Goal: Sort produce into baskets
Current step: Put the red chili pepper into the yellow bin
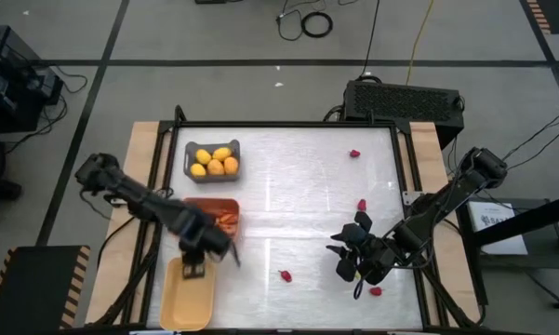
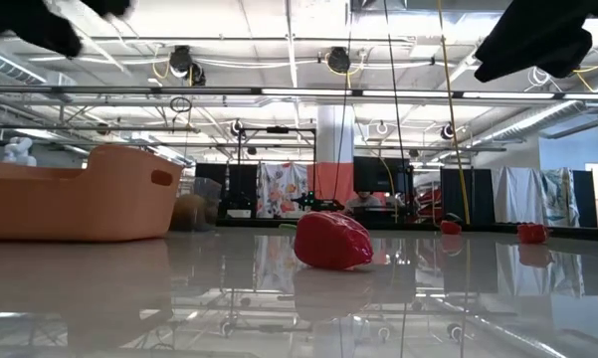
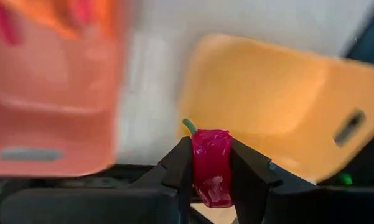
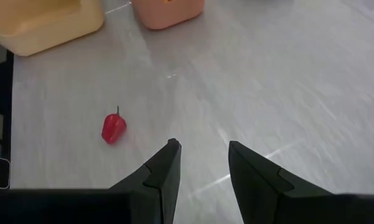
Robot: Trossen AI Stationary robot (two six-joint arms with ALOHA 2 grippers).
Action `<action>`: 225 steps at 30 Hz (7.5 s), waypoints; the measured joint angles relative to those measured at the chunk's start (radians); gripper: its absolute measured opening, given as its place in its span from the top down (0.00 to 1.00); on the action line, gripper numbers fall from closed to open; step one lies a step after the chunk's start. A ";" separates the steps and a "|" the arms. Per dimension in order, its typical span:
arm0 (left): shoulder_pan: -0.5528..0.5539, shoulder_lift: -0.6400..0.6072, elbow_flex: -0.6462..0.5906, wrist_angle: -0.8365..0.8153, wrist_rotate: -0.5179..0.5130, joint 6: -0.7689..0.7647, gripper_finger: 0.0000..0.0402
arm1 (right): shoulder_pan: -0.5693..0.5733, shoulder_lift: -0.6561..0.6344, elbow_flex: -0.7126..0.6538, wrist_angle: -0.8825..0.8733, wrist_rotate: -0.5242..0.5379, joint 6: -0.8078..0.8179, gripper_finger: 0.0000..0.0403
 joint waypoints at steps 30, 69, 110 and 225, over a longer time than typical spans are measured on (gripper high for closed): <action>-0.323 0.001 -0.041 0.312 -0.208 -0.230 0.47 | -0.089 -0.004 0.000 0.000 0.000 -0.210 0.69; -0.094 0.423 0.004 1.266 -0.474 0.819 0.18 | -0.091 -0.004 0.000 0.000 -0.079 -0.154 0.69; 0.022 0.528 0.003 1.241 -0.330 0.820 0.73 | -0.091 -0.004 0.000 -0.007 -0.073 -0.157 0.69; -0.167 0.029 -0.138 1.029 -0.835 0.472 0.36 | 0.243 0.251 0.000 -0.182 -0.710 0.056 0.26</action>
